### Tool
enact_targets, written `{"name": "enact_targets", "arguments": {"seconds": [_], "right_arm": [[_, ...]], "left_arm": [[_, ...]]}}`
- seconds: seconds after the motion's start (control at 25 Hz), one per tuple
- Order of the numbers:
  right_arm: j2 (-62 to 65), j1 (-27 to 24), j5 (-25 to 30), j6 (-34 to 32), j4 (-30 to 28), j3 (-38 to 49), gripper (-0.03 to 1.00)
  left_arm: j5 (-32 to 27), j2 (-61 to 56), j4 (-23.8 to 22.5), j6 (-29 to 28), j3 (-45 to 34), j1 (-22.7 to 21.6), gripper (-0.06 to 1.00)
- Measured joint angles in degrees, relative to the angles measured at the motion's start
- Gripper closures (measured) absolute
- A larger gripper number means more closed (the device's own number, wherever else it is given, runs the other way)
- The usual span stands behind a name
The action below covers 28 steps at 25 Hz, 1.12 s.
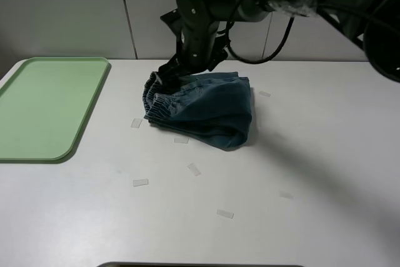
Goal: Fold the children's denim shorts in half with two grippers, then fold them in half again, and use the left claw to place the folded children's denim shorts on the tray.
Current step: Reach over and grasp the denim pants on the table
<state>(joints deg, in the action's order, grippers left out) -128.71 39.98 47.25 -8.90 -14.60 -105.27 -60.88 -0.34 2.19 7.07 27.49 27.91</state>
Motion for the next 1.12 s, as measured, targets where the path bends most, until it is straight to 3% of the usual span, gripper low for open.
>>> {"name": "enact_targets", "arguments": {"seconds": [0.32, 0.48, 0.72, 0.88, 1.12], "right_arm": [[7.8, -12.4, 8.2, 0.0, -0.1, 0.0, 0.27], [13.8, -18.3, 9.6, 0.0, -0.1, 3.3, 0.27], [29.1, -25.8, 2.7, 0.0, 0.5, 18.3, 0.27], [40.3, -31.8, -2.9, -0.1, 4.3, 28.9, 0.27], [58.8, -40.9, -3.3, -0.2, 5.6, 42.5, 0.27]], "left_arm": [[0.0, 0.0, 0.0, 0.0, 0.0, 0.0, 0.15], [0.0, 0.0, 0.0, 0.0, 0.0, 0.0, 0.15], [0.0, 0.0, 0.0, 0.0, 0.0, 0.0, 0.15], [0.0, 0.0, 0.0, 0.0, 0.0, 0.0, 0.15], [0.0, 0.0, 0.0, 0.0, 0.0, 0.0, 0.15]]}}
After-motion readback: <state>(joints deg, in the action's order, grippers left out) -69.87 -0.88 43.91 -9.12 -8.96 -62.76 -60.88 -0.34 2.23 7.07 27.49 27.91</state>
